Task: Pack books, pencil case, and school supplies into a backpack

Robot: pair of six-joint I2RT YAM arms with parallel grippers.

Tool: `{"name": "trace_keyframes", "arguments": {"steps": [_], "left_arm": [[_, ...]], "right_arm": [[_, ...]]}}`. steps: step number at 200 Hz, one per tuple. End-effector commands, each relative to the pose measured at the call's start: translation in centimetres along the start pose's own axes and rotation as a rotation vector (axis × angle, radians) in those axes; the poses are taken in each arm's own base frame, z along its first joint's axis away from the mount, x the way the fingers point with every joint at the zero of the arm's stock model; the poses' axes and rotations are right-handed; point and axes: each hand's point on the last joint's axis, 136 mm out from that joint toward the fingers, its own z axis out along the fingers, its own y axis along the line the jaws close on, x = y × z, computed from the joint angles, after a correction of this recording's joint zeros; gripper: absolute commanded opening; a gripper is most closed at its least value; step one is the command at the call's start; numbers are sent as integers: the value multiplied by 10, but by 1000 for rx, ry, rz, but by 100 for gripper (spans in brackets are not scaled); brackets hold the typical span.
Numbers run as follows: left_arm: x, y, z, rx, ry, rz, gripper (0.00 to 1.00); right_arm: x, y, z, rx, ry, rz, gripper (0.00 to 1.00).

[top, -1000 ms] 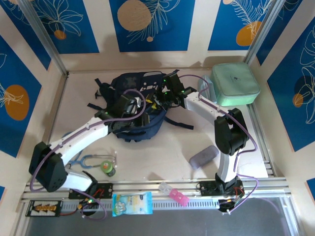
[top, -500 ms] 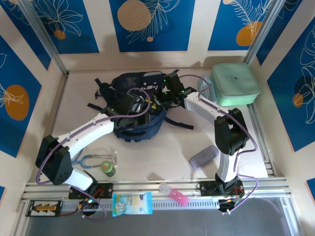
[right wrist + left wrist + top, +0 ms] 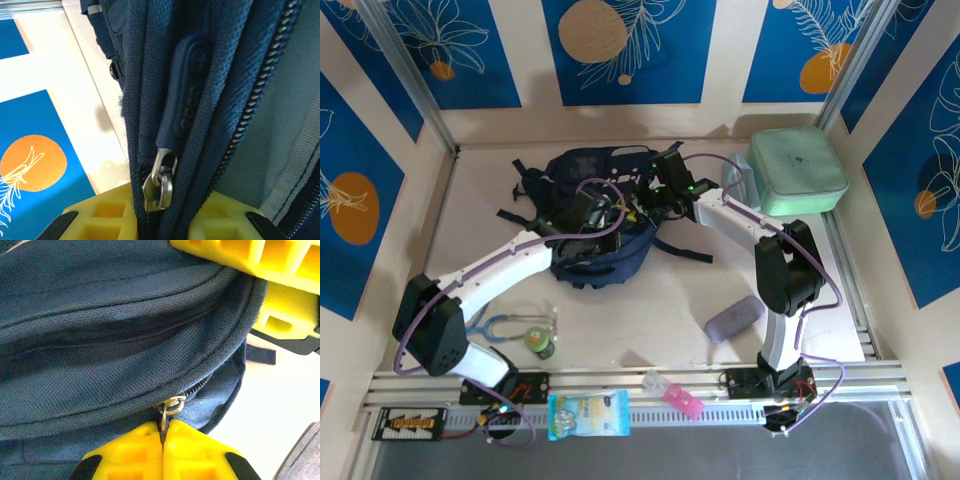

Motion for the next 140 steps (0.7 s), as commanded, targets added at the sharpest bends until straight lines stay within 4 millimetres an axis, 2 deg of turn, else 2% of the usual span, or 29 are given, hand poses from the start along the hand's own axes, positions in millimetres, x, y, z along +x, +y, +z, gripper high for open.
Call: {"name": "trace_keyframes", "arguments": {"steps": [1,35,61,83,103,120,140], "left_arm": [[0,5,2,-36,-10,17,0],[4,16,-3,-60,-7,52,0],[12,44,-8,-105,18,42,0],[18,69,-9,-138,30,14,0],[19,84,-10,-143,35,-2,0],[13,82,-12,-126,33,21,0],[0,62,-14,-44,16,80,0]], "right_arm": [[5,12,-6,-46,3,-20,17],[-9,6,-20,-48,-39,-38,16],[-19,-2,-38,-50,-67,-66,16],[-27,-22,-52,-35,-78,-59,16],[-34,-33,-67,-47,-91,-50,16],[-36,-41,-77,-47,-105,-56,16],[-33,-46,-82,-50,-100,-61,20]]}}
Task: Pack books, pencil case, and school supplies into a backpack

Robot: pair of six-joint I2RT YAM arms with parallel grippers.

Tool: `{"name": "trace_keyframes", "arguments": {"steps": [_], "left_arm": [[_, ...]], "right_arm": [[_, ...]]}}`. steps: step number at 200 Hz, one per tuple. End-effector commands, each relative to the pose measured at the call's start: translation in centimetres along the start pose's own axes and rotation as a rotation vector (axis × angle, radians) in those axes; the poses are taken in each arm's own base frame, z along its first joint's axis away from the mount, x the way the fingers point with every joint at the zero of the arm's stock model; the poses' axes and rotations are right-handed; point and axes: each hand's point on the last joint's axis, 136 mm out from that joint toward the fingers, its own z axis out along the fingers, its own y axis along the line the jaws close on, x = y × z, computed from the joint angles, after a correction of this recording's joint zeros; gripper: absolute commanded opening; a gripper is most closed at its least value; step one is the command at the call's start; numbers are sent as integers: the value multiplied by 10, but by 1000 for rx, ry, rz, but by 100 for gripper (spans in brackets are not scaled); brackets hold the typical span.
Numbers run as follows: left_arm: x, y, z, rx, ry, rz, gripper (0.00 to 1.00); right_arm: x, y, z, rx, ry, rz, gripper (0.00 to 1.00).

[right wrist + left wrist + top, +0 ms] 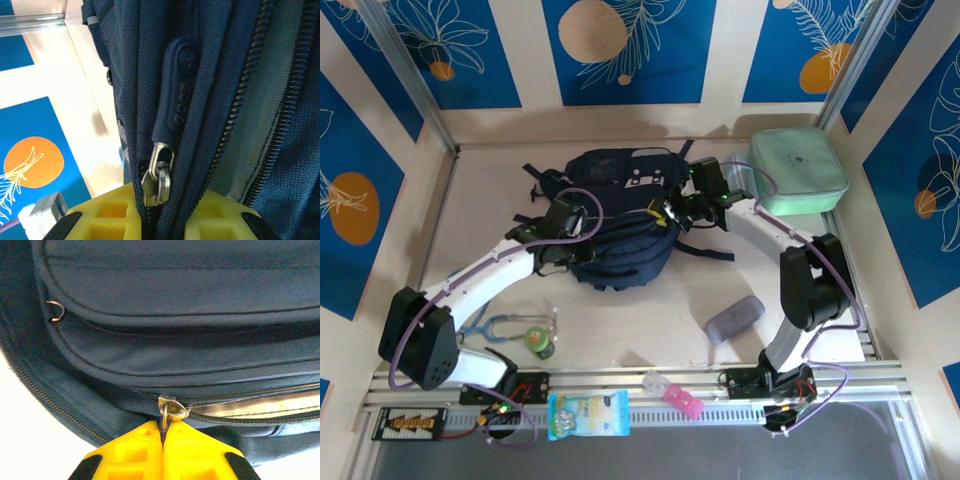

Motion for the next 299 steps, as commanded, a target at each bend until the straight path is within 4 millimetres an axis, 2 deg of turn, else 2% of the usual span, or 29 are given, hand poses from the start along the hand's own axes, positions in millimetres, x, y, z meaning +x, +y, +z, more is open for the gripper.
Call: {"name": "trace_keyframes", "arguments": {"steps": [1,34,55,107,133,163,197,229,268,299], "left_arm": [[-16,-10,-12,53,-34,74,0],[-33,-47,-19,178,-70,179,0],[-35,-68,-23,228,-82,237,0],[-22,-106,-20,300,-79,327,0],[-15,-120,-15,322,-69,353,0],[-9,-132,-14,333,-61,389,0],[-8,-122,-10,277,-65,400,0],[-7,-101,-6,196,-55,411,0],[-13,-56,-5,115,-43,373,0],[-20,-33,-4,98,-39,341,0]], "right_arm": [[-7,5,-21,-28,-43,-54,20],[3,-2,-22,-40,-46,-15,46],[9,-10,-27,-34,-92,51,51],[32,-10,-29,5,-166,180,59],[40,-11,-17,31,-179,246,59],[44,-3,-1,28,-168,271,57],[39,0,6,49,-201,273,48],[23,1,-1,27,-235,259,23],[0,7,-35,-24,-255,177,18],[-3,8,-50,-47,-206,137,16]]}}
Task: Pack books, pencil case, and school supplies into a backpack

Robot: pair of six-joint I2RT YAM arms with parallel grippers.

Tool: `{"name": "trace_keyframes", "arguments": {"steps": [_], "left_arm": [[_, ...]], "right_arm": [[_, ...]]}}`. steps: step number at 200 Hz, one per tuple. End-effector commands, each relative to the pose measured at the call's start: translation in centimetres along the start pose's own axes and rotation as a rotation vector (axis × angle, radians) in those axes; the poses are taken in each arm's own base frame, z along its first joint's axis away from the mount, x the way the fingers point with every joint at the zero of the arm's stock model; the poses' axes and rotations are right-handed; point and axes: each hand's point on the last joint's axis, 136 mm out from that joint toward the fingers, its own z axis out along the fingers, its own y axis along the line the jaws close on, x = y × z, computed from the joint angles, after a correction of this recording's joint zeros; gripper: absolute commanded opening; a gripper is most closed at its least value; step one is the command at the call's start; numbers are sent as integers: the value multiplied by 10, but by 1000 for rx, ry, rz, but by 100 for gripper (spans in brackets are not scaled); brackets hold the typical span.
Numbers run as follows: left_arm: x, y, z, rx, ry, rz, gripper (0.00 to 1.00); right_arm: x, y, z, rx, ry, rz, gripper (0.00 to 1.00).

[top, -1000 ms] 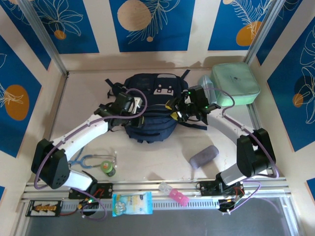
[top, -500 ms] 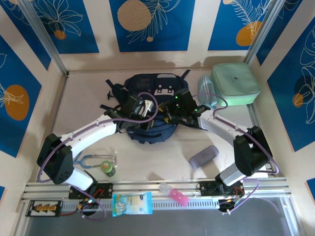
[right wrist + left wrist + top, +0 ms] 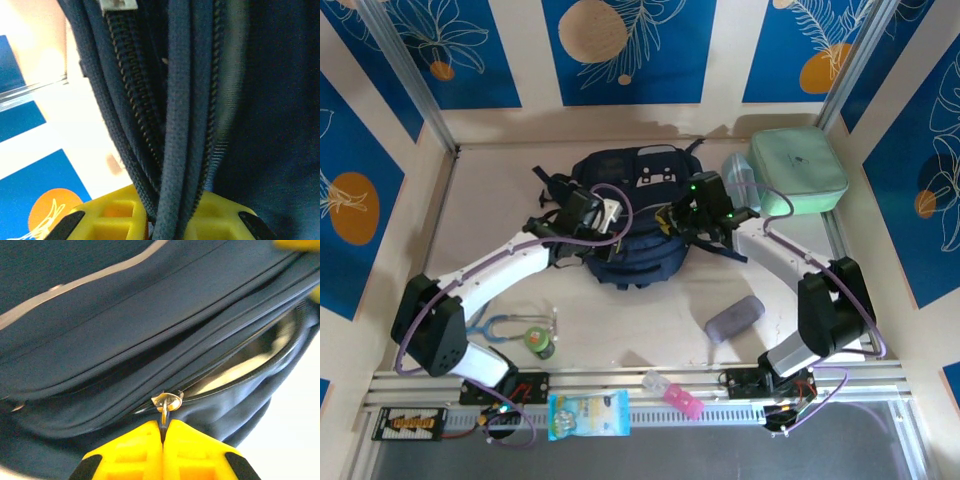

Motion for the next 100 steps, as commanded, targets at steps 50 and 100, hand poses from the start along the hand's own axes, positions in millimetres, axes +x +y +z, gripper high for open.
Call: {"name": "trace_keyframes", "arguments": {"steps": [50,100], "left_arm": [[10,58,-10,-100,20,44,0],[3,93,-4,-182,7,62,0]], "right_arm": [[-16,29,-39,-137,32,-101,15],[-17,35,-44,-164,65,-119,15]]}}
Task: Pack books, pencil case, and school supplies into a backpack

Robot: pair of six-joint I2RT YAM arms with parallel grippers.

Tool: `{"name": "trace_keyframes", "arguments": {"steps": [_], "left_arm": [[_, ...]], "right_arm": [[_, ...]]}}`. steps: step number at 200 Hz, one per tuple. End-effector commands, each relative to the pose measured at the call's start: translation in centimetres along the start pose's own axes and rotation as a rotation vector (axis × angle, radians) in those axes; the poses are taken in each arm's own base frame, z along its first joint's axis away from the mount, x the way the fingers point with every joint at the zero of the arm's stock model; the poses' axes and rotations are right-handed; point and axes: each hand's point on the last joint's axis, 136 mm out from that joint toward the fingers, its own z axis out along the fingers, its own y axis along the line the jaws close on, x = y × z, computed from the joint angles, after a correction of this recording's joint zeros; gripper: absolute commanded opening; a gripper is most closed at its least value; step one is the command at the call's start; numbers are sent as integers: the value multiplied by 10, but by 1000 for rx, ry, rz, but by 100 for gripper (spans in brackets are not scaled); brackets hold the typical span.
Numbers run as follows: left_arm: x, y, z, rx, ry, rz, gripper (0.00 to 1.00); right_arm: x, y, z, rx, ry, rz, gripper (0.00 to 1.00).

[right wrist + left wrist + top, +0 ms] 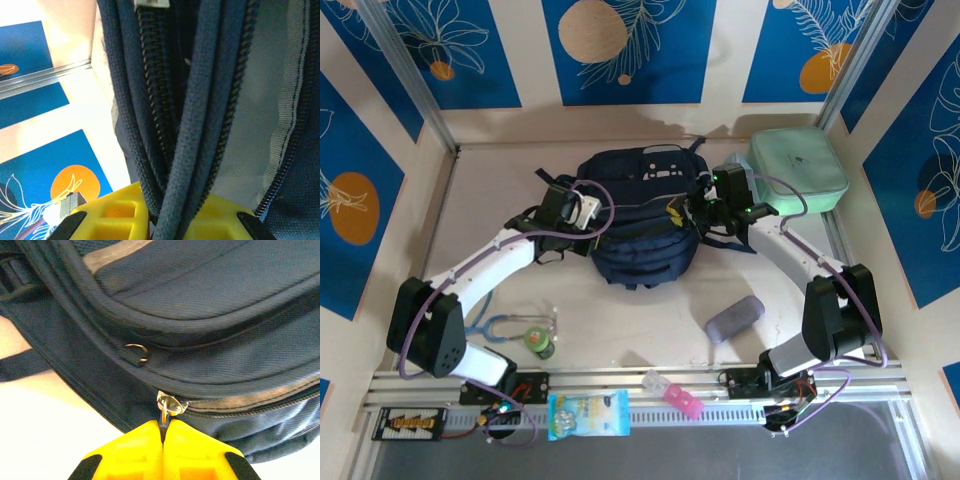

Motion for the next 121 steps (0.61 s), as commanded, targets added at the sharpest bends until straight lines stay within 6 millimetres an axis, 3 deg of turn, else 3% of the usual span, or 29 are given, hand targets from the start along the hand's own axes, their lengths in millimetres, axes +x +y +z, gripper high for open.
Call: {"name": "trace_keyframes", "arguments": {"steps": [1,54,121], "left_arm": [[1,37,3,-112,2,8,0],[-27,37,9,98,-53,112,0],[-35,70,21,26,-23,296,0]], "right_arm": [[-2,24,-18,-78,-5,-76,15],[-4,26,-19,-93,12,-94,14],[1,27,-13,-89,78,-123,14]]}}
